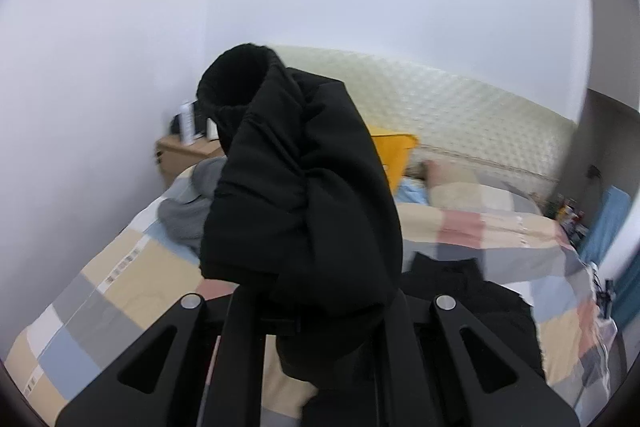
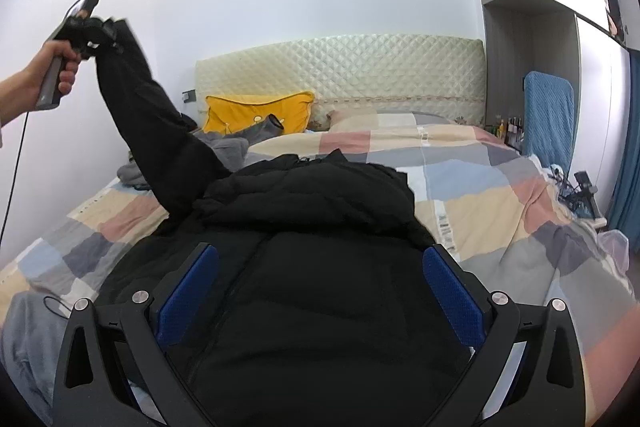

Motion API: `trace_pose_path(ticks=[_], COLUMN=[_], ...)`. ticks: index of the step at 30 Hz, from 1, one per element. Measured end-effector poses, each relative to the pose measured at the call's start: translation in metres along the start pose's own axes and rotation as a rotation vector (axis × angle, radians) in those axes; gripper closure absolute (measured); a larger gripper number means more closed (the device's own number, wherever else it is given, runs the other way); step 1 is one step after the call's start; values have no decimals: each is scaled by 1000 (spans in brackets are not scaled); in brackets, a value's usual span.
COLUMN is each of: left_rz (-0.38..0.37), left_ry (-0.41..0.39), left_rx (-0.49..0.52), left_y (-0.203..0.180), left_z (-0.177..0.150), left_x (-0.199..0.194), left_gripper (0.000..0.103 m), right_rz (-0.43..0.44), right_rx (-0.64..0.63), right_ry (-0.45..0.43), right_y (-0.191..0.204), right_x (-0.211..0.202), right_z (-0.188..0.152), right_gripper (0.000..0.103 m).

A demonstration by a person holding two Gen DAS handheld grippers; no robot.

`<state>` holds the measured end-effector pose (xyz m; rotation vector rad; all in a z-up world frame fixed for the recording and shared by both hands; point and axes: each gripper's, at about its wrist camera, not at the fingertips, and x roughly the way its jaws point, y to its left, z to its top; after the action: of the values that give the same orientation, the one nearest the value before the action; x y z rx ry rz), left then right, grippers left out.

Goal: Fold large clothes

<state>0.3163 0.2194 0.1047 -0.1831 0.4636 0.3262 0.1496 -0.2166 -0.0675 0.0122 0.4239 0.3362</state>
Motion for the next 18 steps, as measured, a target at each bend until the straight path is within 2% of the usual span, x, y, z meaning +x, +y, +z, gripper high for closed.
trace_pose_path(ticks=[5, 9, 18], left_rz=[-91, -162, -307], left_ry=[-6, 7, 120], left_rx=[59, 132, 238], left_y=[-70, -132, -252], left_z=[-7, -24, -83], left_x=[-7, -5, 19], left_gripper=[92, 92, 92], right_rz=[-1, 2, -24], right_rx=[-11, 32, 92], right_ry=[11, 11, -36], right_y=[-17, -33, -58], right_x=[9, 9, -6], right_z=[6, 8, 11], right_gripper=[0, 0, 0])
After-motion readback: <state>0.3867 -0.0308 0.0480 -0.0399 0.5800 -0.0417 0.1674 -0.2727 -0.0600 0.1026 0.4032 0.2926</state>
